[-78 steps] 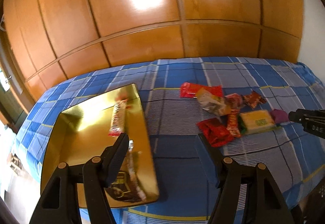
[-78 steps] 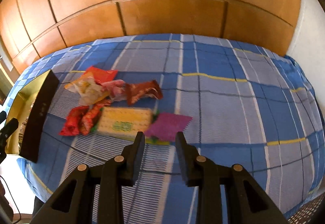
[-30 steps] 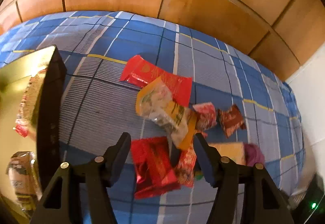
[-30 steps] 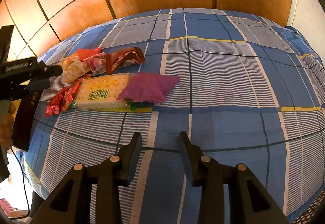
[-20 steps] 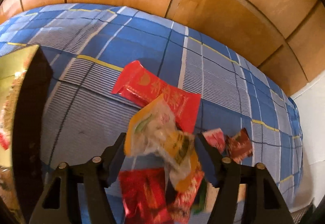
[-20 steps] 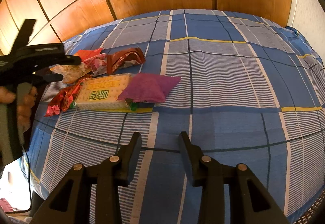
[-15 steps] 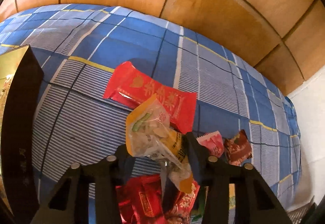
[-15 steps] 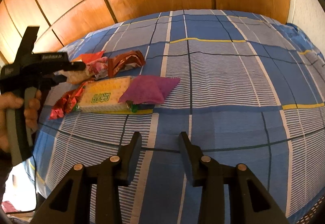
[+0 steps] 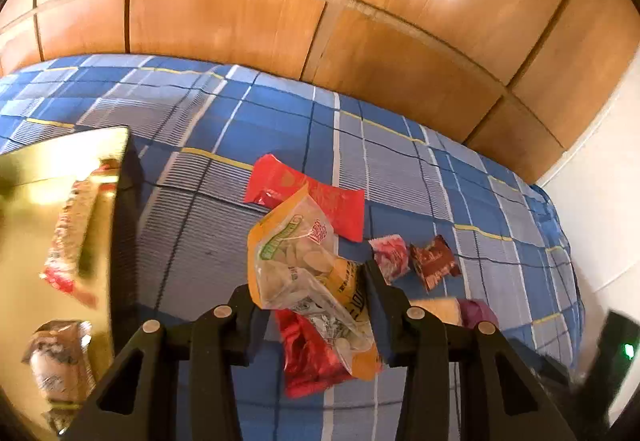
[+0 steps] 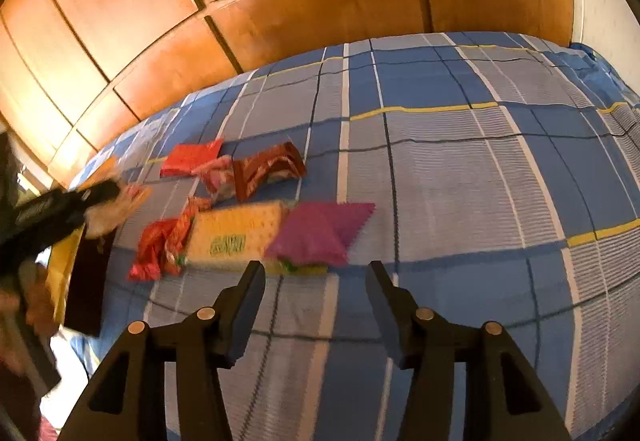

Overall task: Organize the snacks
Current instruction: 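Grasp the clear pastry bag with the left gripper while the right gripper grasps the pink pouch, then lower the clear pastry bag into the gold tray and open the left gripper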

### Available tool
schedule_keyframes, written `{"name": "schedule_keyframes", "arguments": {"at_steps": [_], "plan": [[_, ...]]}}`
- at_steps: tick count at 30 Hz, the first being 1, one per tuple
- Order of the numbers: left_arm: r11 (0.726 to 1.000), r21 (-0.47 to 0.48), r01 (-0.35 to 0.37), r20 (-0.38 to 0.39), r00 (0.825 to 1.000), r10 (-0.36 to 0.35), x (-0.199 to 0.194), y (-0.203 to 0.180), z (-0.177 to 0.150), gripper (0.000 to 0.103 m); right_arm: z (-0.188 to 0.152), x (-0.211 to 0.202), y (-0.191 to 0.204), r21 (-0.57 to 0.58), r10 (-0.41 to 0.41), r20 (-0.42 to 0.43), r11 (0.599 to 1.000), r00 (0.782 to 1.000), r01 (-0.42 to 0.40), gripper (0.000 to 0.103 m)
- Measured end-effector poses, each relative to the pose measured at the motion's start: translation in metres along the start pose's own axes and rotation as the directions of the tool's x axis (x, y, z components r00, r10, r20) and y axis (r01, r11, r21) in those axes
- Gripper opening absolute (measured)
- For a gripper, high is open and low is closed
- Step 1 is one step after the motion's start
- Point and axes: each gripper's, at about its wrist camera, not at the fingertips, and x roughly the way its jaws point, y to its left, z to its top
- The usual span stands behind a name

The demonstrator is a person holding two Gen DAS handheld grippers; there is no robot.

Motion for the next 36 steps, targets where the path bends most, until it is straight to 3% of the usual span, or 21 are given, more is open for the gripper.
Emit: {"name": "schedule_keyframes", "arguments": {"at_steps": [2, 6, 10, 12, 14, 21, 27, 29, 30, 36], "plan": [[1.0, 0.003, 0.004, 0.013, 1.0, -0.005, -0.012, 0.003, -0.005, 0.043, 0.006, 0.002, 0.004, -0.001, -0.001, 0.006, 1.0, 1.0, 0.001, 0.062], [1.0, 0.005, 0.011, 0.043, 0.999, -0.011, -0.035, 0.01, -0.011, 0.044, 0.022, 0.011, 0.007, 0.005, -0.017, -0.003, 1.0, 1.0, 0.017, 0.062], [1.0, -0.017, 0.012, 0.079, 0.997, -0.011, -0.062, 0.027, -0.018, 0.044, 0.034, 0.028, 0.005, 0.033, -0.04, -0.052, 0.999, 0.998, 0.042, 0.062], [0.999, -0.045, 0.0, 0.089, 0.996, 0.004, -0.073, 0.041, -0.021, 0.044, 0.036, 0.043, 0.006, 0.01, -0.071, -0.118, 0.997, 0.99, 0.072, 0.061], [0.997, -0.079, -0.009, 0.09, 0.996, 0.016, -0.083, 0.059, -0.024, 0.044, 0.033, 0.052, 0.008, -0.019, -0.094, -0.154, 0.996, 0.984, 0.092, 0.046], [0.966, -0.227, -0.126, 0.101, 0.983, 0.152, -0.11, 0.136, -0.03, 0.044, 0.016, 0.045, 0.006, -0.117, -0.119, -0.157, 0.988, 0.98, 0.101, 0.036], [0.938, -0.295, -0.183, 0.055, 0.977, 0.208, -0.099, 0.175, -0.024, 0.044, 0.01, 0.042, 0.006, -0.165, -0.144, -0.15, 0.979, 0.978, 0.119, 0.036], [0.935, -0.307, -0.176, 0.034, 0.98, 0.195, -0.09, 0.179, -0.022, 0.042, 0.01, 0.042, 0.008, -0.174, -0.155, -0.148, 0.976, 0.977, 0.128, 0.036], [0.932, -0.314, -0.181, 0.021, 0.98, 0.198, -0.083, 0.181, -0.02, 0.036, 0.01, 0.043, 0.009, -0.178, -0.16, -0.147, 0.975, 0.976, 0.133, 0.036], [0.907, -0.353, -0.228, -0.054, 0.973, 0.224, -0.051, 0.189, -0.009, 0.036, 0.009, 0.041, 0.009, -0.185, -0.167, -0.142, 0.973, 0.976, 0.14, 0.036]]}}
